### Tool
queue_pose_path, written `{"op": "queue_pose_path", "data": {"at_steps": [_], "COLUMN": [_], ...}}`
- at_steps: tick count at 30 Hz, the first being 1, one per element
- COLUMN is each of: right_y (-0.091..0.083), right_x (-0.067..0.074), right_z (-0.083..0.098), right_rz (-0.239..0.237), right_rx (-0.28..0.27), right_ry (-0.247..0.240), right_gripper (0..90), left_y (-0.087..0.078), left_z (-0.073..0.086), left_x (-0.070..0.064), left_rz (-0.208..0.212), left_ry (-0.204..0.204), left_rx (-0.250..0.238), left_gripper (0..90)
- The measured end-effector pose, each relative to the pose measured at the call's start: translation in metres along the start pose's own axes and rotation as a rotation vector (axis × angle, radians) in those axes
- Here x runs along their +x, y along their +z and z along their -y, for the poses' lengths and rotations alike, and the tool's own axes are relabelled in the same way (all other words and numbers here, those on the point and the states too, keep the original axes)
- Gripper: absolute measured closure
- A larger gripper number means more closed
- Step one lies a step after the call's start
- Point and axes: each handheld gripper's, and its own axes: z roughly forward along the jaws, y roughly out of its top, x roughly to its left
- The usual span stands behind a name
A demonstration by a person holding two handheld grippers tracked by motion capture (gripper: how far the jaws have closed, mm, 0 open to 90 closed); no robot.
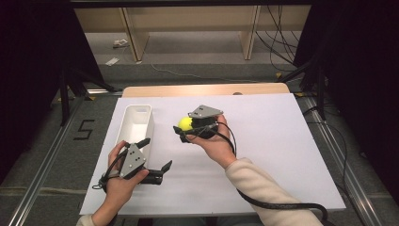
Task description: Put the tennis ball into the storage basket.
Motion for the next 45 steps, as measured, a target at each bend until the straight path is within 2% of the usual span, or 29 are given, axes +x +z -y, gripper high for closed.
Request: {"op": "queue_pose_path", "data": {"at_steps": [45], "right_y": [0.012], "right_x": [0.009], "right_z": [-0.027], "right_rz": [-0.024], "right_rx": [-0.01], "right_ry": [-0.032], "right_gripper": [27.6], "left_y": [0.0], "left_z": [0.0], "left_x": [0.0], "left_rz": [0.001], "left_ry": [0.0], "left_rx": [-0.001], "left_gripper": [0.0]}}
